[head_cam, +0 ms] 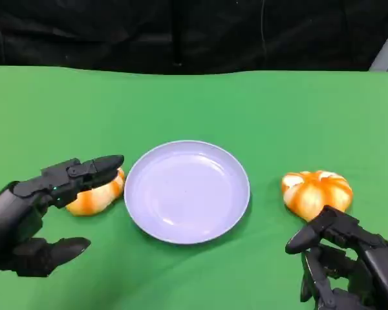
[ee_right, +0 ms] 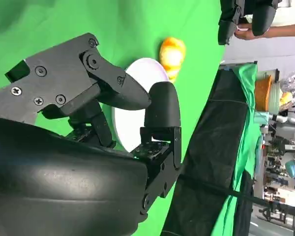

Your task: Grasp the bread from the table and place it into the plate.

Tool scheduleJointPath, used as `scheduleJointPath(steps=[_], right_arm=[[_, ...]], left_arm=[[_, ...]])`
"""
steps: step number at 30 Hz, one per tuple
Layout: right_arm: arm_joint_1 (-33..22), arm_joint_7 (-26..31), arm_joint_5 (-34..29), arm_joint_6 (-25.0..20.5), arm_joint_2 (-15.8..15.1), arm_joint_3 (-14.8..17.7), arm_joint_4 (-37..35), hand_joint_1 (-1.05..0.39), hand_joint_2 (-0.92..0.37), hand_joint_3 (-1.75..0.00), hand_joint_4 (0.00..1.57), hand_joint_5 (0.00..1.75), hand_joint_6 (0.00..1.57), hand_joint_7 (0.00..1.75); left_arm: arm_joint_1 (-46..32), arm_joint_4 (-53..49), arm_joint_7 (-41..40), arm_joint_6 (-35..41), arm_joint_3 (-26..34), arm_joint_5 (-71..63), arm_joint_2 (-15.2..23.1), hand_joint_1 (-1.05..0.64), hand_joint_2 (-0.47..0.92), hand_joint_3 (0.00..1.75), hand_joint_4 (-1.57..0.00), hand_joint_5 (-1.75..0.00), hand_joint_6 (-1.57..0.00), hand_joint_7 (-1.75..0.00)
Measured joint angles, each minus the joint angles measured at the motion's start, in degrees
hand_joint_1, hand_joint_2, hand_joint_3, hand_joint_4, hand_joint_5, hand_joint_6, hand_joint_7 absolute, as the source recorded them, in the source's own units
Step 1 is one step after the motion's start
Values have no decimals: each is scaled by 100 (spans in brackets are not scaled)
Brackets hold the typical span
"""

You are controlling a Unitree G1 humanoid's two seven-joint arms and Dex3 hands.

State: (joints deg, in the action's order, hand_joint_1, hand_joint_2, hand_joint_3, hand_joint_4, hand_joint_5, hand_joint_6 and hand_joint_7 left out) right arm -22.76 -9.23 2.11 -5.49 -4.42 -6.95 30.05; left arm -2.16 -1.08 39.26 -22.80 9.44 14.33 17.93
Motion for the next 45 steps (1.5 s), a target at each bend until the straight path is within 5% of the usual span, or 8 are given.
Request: scheduleJointPath(steps=[2,5,25,33,45], right_arm=[[0,4,-2,-1,0,-1,-2,-7,-66,-105,73,175,64,158],[8,16,-16,-33,1,-16,-2,-7,-66,-105,73,175,64,158],[12,32,-16,-69,1,-22,-2,-7,-66,-106,73,175,64,158],[25,37,-34,-75,7,-58,-6,-7,-66,-105,73,175,64,158],[25,49,-33,-77,7,-51,-5,-7,-67,-105,73,175,63,158]], left_arm=[[5,9,-139,-140,-2,-324,43,-93,92,13,-27,-27,-50,-3],[102,48,-703,-718,-3,-1789,395,-92,92,4,-31,-21,-52,-2],[228,77,-1557,-1126,-271,-2521,821,-87,87,2,-35,-13,-51,0],[872,166,-2132,-76,-1279,-6270,1188,-81,81,0,-40,-5,-51,0],[1019,238,-2575,407,-1679,-6628,1415,-81,81,0,-42,-2,-51,0]])
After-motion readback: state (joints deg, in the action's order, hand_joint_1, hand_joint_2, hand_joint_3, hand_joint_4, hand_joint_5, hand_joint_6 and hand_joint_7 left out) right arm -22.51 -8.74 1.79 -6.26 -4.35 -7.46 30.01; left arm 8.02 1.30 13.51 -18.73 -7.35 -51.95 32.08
